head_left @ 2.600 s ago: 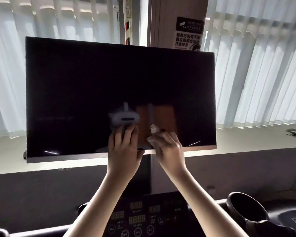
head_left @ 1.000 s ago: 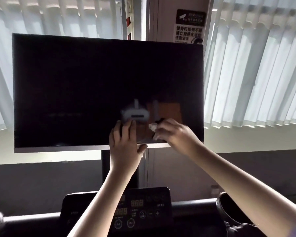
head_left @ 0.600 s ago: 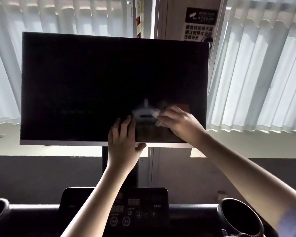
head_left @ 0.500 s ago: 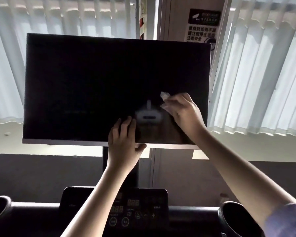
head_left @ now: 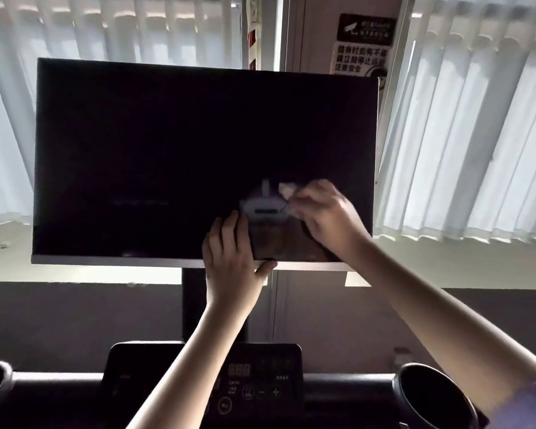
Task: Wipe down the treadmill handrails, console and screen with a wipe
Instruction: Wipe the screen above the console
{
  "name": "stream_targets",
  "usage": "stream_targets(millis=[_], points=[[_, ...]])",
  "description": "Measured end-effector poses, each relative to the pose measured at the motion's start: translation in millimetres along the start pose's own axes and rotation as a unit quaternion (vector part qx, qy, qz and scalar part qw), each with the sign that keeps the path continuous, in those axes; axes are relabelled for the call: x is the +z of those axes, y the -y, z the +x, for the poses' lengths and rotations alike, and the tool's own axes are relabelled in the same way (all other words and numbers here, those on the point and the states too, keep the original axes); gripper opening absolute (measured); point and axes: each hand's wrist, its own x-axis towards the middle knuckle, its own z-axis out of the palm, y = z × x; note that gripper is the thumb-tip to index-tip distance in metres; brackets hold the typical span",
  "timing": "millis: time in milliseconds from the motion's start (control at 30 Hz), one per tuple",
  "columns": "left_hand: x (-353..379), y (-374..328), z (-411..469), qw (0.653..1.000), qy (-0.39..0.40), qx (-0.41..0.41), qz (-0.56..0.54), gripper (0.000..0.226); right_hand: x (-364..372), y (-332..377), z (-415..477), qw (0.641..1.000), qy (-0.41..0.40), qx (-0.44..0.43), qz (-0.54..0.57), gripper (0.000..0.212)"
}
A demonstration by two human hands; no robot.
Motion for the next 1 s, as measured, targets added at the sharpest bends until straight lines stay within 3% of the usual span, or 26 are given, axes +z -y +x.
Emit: stream_targets(millis=[67,133,233,333,467,533,667,733,900,1000], points=[[1.8,0.1,-0.3,1.0,-0.009,0.029,-0.007,0.092,-1.3,3.8,-12.8,0.99,0.094,-0.102,-0.01,0.025],[2.5,-1.4,1.1,0.999,-0.009,0.05,-0.015,0.09,-8.2,-5.1,-8.2,0.981,0.126,-0.136,-0.049,0.027],[2.0,-2.3,2.5,0.999,-0.003,0.043,-0.03,0.088,-15.1,-13.3,19.6,0.997,0.012,-0.016,-0.073,0.013],[3.2,-1.2,2.3,0.999,-0.005,0.042,-0.029,0.085,-8.5,-5.8,28.7,0.992,-0.072,0.087,-0.057,0.017],[2.9,-0.3,2.8,0.999,-0.003,0.043,-0.022,0.084,-6.8,6.8,3.8,0.994,0.046,-0.066,-0.075,0.017],[2.2,-0.2,2.1,0.999,0.003,0.043,-0.02,0.084,-14.6,-2.5,8.8,0.989,0.063,-0.091,-0.098,0.021],[1.5,0.0,2.4,0.999,0.006,0.044,-0.026,0.084,-20.2,-19.5,42.2,0.989,-0.084,0.088,-0.087,0.017],[1.1,-0.4,2.5,0.999,0.005,0.042,-0.025,0.085,-12.6,-14.2,43.6,0.985,-0.102,0.118,-0.079,0.012],[0.3,-2.6,2.7,0.999,0.002,0.042,-0.015,0.084,-10.7,-6.1,22.0,0.994,0.036,-0.084,-0.061,0.029],[0.4,-5.3,2.3,0.999,0.006,0.034,-0.012,0.081,-16.6,-22.6,40.5,0.995,-0.014,-0.048,-0.089,0.024]])
